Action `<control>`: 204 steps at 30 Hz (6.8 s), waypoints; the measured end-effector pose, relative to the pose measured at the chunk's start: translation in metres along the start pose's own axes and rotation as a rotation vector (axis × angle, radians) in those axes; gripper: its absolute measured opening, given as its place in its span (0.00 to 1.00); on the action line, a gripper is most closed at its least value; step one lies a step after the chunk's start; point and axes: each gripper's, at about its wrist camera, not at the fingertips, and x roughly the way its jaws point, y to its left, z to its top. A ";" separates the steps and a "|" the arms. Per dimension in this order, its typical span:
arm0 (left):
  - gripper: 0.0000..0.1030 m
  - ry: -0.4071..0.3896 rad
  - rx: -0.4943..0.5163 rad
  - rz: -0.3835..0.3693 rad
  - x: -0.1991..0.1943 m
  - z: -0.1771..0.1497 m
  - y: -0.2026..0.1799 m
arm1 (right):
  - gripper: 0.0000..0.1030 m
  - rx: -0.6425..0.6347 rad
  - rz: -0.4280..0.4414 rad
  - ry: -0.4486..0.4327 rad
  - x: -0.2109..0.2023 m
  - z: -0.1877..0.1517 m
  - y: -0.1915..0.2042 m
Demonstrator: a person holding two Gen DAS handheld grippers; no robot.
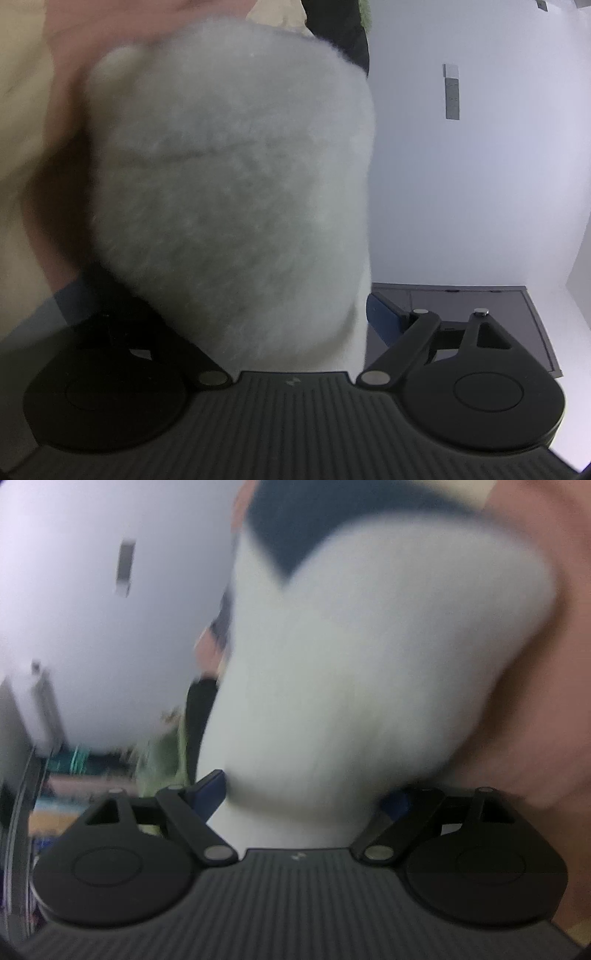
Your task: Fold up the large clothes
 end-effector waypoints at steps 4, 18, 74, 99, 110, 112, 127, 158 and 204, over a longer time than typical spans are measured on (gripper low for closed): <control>0.84 -0.012 0.014 0.030 0.007 0.003 -0.001 | 0.87 -0.015 -0.009 0.005 0.012 0.004 0.001; 0.44 -0.046 0.172 0.011 -0.019 -0.031 -0.026 | 0.44 -0.216 0.042 -0.077 -0.036 -0.025 0.027; 0.46 0.198 0.393 -0.025 0.299 -0.105 -0.125 | 0.39 -0.235 0.087 -0.277 -0.157 0.171 -0.087; 0.63 0.129 1.122 0.155 0.165 -0.147 -0.250 | 0.39 -0.723 -0.099 -0.418 -0.259 0.069 0.077; 0.63 0.066 1.393 0.118 0.031 -0.233 -0.289 | 0.39 -0.891 -0.090 -0.406 -0.281 -0.004 0.115; 0.63 0.079 1.418 0.111 0.017 -0.243 -0.288 | 0.39 -0.898 -0.095 -0.399 -0.283 -0.016 0.113; 0.67 -0.066 1.527 0.085 -0.042 -0.271 -0.255 | 0.40 -1.020 -0.256 -0.420 -0.284 -0.091 0.083; 0.95 0.007 1.444 0.135 -0.038 -0.270 -0.228 | 0.54 -0.982 -0.376 -0.436 -0.277 -0.103 0.063; 1.00 -0.074 1.447 0.210 -0.050 -0.270 -0.233 | 0.98 -1.010 -0.418 -0.484 -0.280 -0.110 0.062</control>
